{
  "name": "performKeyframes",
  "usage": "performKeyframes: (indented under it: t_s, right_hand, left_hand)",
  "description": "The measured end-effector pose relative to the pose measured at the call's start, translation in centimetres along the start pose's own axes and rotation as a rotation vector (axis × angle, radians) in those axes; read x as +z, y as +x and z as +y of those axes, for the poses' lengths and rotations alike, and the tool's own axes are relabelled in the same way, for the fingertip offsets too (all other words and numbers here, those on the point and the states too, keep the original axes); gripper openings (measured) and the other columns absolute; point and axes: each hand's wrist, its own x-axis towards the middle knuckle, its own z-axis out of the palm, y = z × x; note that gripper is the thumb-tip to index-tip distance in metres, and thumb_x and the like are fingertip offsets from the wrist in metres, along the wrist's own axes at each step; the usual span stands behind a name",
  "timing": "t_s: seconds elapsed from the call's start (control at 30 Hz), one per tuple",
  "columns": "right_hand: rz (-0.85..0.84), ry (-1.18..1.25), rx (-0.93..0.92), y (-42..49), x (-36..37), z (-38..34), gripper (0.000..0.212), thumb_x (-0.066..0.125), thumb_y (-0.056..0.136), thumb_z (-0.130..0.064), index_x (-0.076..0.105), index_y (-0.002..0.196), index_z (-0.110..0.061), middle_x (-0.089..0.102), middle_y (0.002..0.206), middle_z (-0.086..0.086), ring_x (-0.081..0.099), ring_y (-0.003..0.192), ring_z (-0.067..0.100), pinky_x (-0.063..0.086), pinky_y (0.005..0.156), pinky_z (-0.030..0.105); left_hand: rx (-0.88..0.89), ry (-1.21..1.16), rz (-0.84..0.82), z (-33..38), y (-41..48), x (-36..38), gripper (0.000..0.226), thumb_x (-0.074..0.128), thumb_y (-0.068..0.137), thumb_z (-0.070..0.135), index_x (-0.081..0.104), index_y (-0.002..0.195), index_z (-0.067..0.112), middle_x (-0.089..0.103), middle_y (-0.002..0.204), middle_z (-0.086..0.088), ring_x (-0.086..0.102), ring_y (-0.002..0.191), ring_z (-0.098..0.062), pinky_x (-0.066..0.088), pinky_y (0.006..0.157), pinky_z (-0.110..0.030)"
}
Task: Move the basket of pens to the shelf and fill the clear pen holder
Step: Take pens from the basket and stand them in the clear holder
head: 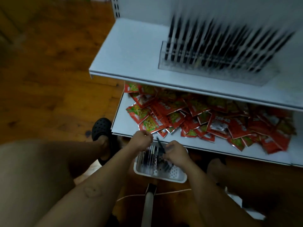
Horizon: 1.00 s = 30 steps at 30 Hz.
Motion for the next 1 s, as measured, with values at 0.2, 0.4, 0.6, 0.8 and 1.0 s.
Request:
performKeyframes:
  t_s: [0.2,0.4,0.6,0.8,1.0]
  right_hand:
    - [0.164,-0.028,-0.229,-5.1,-5.2,-5.2,0.003,0.073,0.08,-0.007,0.073,0.078,-0.008,0.07,0.079,0.006,0.066,0.075,0.022,0.057,0.069,0.035]
    - [0.348,-0.213,-0.378,-9.5,-11.7,-10.1,0.013,0.065,0.085,-0.006,0.072,0.084,-0.016,0.06,0.083,-0.008,0.06,0.072,0.01,0.042,0.056,0.01]
    - [0.373,-0.182,-0.507,-12.6,-16.5,-13.6,0.041,0.071,0.083,-0.011,0.058,0.12,-0.024,0.067,0.087,-0.003,0.064,0.078,0.013,0.05,0.073,0.025]
    - [0.7,0.148,-0.66,-13.2,-20.0,-16.8,0.023,0.07,0.087,-0.022,0.056,0.105,-0.026,0.064,0.075,-0.003,0.062,0.067,0.011,0.054,0.068,0.028]
    - [1.045,0.116,-0.858,-10.9,-24.8,-18.9,0.021,0.065,0.09,-0.024,0.06,0.11,-0.026,0.065,0.079,0.001,0.061,0.068,0.004,0.05,0.067,0.017]
  left_hand:
    - [0.27,0.214,-0.027,5.9,-4.5,-2.2,0.013,0.052,0.093,0.015,0.057,0.081,0.017,0.06,0.083,-0.008,0.057,0.079,-0.023,0.043,0.06,-0.026]
    - [0.489,0.232,0.023,11.5,-8.2,-3.5,0.006,0.059,0.092,0.022,0.063,0.089,0.018,0.065,0.083,-0.002,0.06,0.075,-0.017,0.048,0.061,-0.025]
    - [0.647,0.296,0.133,16.9,-10.6,-4.2,0.015,0.058,0.092,0.034,0.064,0.098,0.022,0.066,0.09,0.001,0.06,0.075,-0.015,0.045,0.063,-0.027]
    - [0.687,0.331,0.457,18.8,-7.7,-5.1,0.029,0.056,0.094,0.036,0.056,0.116,0.017,0.06,0.105,-0.001,0.055,0.084,-0.015,0.043,0.07,-0.028]
    - [0.618,0.21,0.539,21.0,-4.3,-5.7,0.042,0.059,0.093,0.033,0.048,0.128,0.012,0.055,0.125,-0.009,0.049,0.094,-0.017,0.041,0.08,-0.032]
